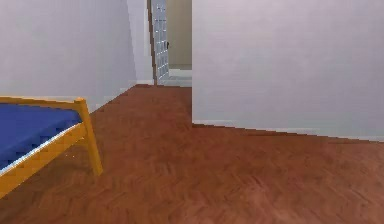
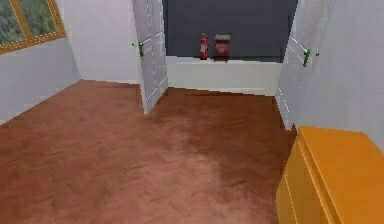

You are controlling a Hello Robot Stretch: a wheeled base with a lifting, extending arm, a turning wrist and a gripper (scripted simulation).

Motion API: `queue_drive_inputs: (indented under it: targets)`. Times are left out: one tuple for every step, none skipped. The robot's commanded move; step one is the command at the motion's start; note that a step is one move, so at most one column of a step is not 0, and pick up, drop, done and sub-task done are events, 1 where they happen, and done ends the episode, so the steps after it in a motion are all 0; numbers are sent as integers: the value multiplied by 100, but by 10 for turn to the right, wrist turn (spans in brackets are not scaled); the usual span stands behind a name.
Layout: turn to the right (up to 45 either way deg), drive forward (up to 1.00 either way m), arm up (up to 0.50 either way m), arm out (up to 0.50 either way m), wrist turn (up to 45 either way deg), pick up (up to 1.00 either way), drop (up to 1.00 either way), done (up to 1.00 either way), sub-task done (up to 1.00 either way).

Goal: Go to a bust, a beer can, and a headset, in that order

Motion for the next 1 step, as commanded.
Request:
queue_drive_inputs:
  targets:
    - [0,100,0,0,0,0,0,0,0]
